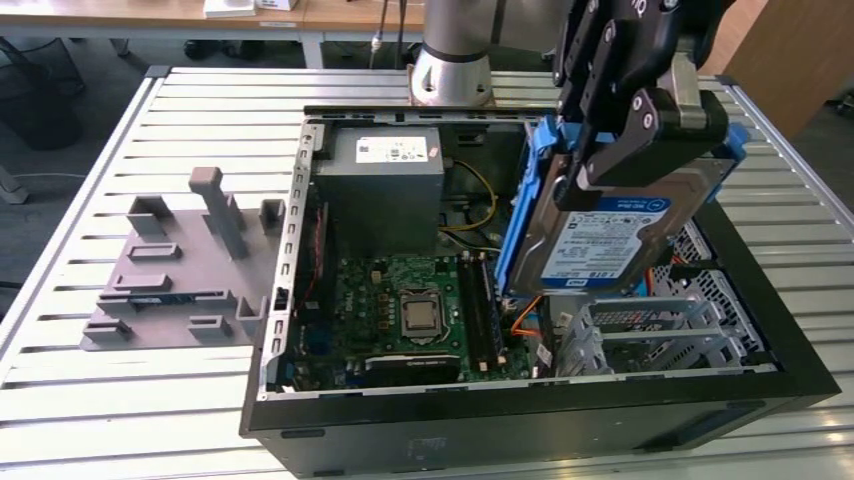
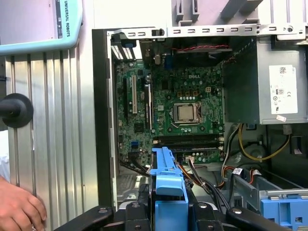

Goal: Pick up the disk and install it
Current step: 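Insert the disk into the insertion slot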

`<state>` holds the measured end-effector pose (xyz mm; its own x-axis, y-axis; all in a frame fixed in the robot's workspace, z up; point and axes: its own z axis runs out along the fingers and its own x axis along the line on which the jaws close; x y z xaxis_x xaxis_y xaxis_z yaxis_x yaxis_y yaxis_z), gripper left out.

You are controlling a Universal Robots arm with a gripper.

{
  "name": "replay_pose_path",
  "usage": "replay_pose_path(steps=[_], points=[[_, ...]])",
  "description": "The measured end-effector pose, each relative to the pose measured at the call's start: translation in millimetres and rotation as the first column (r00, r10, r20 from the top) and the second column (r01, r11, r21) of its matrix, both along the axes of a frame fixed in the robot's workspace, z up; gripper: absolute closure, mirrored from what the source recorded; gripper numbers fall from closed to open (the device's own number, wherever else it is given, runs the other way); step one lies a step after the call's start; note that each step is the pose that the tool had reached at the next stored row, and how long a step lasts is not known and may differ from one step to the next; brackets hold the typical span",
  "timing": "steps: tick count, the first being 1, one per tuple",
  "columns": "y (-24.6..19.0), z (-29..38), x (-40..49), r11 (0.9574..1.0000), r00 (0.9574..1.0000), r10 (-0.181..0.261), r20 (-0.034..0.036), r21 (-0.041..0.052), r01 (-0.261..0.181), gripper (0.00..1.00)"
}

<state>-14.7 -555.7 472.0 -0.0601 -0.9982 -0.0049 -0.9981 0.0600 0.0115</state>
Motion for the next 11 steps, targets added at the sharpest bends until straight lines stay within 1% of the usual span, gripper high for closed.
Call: replay_pose_path(steps=[2, 6, 11], points=[[-1.3, -1.5, 0.9, 1.0, 1.0, 0.002, 0.0001, 0.0003, -0.002, 0.64], [-1.7, -4.3, 3.2, 0.9998, 0.9998, 0.022, 0.0, 0.0, -0.022, 0.64], [-3.1, -6.3, 11.4, 0.9998, 0.9998, 0.022, -0.0013, -0.0001, -0.022, 0.64]])
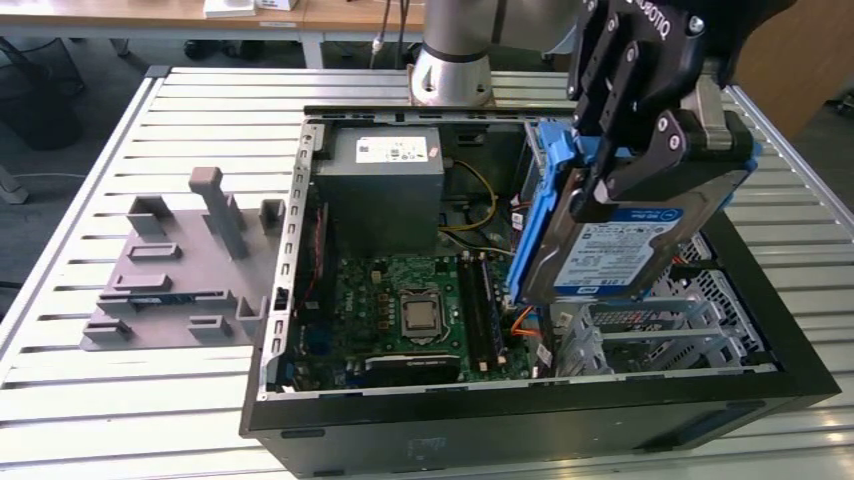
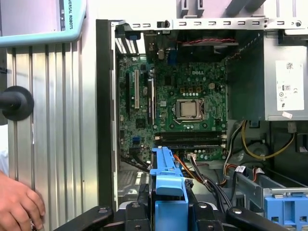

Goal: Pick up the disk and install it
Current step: 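Insert the disk into the insertion slot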

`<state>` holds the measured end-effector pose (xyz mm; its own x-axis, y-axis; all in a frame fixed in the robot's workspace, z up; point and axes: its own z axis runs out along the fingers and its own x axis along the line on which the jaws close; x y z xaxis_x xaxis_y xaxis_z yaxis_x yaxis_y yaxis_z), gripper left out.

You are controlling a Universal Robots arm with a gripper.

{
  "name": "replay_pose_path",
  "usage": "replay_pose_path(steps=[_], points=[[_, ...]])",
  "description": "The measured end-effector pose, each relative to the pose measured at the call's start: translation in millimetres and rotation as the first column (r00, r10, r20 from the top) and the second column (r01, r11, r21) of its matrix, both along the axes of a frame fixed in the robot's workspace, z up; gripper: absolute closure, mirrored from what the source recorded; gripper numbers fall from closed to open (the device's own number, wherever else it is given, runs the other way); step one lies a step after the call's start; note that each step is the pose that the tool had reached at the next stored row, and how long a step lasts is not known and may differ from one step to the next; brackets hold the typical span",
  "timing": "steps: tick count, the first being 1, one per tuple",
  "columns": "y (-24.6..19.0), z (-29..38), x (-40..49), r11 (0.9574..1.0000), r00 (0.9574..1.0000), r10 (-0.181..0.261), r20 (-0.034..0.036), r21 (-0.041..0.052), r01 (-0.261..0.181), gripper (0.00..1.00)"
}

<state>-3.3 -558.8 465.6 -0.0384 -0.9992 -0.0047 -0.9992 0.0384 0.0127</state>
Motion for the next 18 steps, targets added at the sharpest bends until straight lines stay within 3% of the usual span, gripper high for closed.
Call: replay_pose_path(steps=[11, 18], points=[[-2.1, -4.1, 26.5, 1.0, 1.0, 0.0, -0.0026, 0.0001, 0.0, 0.64], [-2.3, -4.6, 29.5, 1.0, 1.0, 0.0, -0.0025, 0.0004, 0.0, 0.64]])
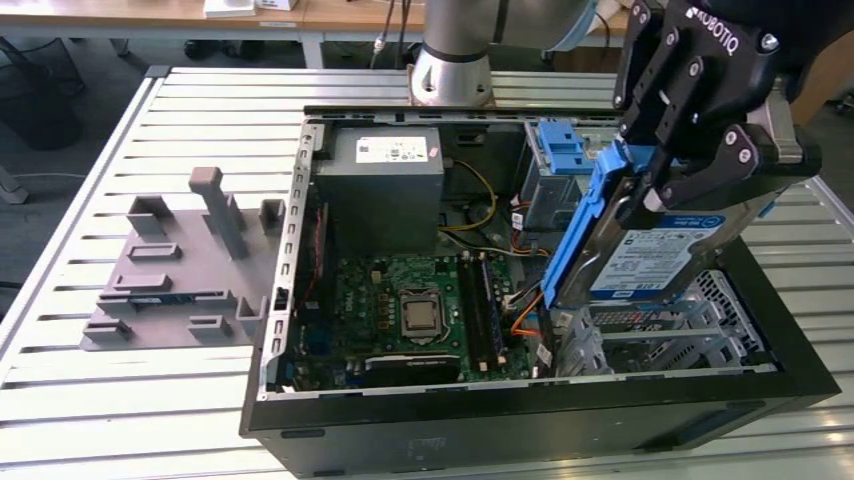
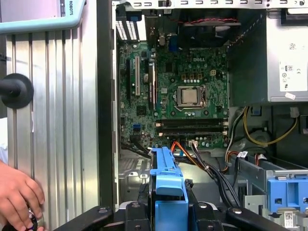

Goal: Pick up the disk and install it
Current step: 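Insert the disk into the insertion slot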

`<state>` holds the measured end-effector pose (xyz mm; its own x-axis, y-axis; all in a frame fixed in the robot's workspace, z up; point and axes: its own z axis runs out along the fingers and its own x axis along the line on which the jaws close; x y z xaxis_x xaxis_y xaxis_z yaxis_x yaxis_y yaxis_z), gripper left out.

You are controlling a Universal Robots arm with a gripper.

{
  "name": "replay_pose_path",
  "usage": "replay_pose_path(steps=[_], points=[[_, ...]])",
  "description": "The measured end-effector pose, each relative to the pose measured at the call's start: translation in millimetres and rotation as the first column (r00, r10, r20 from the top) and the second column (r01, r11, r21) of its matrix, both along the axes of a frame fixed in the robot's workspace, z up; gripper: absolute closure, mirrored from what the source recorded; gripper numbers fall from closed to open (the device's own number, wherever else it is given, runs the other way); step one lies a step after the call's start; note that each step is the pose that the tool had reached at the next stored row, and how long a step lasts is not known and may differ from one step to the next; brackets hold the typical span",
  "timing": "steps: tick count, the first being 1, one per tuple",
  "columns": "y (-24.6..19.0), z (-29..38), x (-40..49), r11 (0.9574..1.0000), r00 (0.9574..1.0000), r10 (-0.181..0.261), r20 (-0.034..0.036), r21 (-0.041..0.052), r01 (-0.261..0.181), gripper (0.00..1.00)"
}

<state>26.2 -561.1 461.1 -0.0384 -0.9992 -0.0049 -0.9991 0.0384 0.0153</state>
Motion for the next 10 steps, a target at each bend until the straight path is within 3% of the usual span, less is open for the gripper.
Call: replay_pose_path(steps=[10], points=[[-5.2, -4.4, 17.0, 1.0, 1.0, 0.0, -0.0001, -0.0003, 0.0, 0.64]])
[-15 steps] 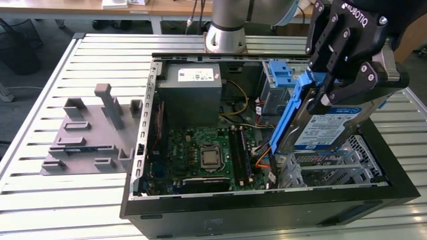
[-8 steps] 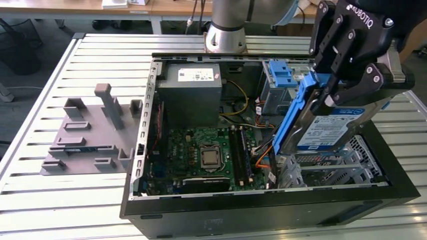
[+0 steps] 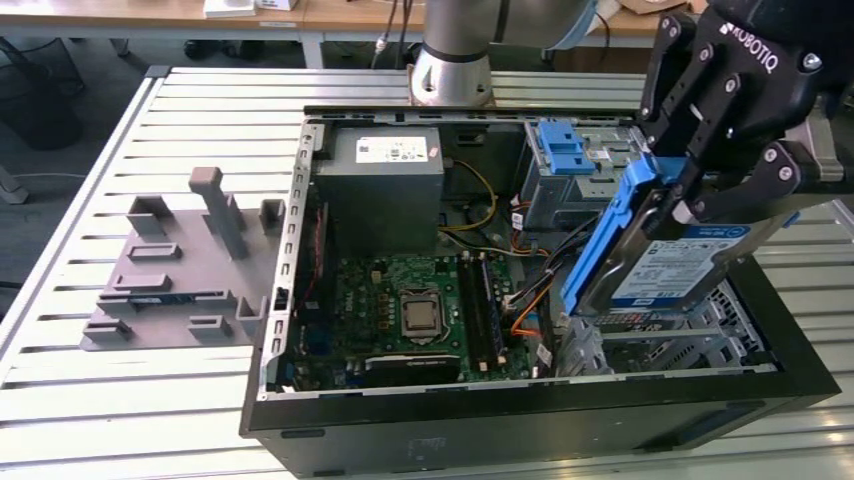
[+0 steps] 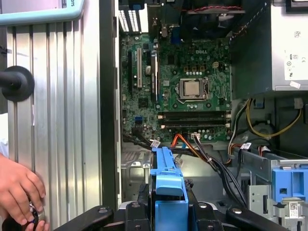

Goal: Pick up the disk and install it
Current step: 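Insert the disk into the insertion slot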

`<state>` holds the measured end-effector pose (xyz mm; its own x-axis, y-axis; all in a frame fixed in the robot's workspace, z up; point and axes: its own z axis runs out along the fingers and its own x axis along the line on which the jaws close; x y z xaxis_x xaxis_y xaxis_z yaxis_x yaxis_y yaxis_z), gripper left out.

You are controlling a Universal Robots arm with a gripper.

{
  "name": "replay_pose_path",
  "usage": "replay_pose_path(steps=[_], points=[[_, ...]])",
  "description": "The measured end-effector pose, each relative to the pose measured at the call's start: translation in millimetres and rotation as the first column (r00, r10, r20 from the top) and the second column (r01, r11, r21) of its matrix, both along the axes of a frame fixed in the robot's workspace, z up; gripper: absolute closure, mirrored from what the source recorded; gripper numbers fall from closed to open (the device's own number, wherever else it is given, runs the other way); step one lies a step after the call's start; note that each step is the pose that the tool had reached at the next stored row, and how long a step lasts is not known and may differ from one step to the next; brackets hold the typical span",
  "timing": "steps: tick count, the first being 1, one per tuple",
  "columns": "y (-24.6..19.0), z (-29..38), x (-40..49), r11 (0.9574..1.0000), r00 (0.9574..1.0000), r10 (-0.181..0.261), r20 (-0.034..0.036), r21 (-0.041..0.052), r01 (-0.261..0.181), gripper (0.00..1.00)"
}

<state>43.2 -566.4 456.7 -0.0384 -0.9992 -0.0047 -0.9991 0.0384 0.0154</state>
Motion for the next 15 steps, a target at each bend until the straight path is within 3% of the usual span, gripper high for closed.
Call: replay_pose_path(steps=[15], points=[[-2.0, -7.3, 22.0, 1.0, 1.0, 0.0, 0.0, -0.0018, 0.0, 0.64]])
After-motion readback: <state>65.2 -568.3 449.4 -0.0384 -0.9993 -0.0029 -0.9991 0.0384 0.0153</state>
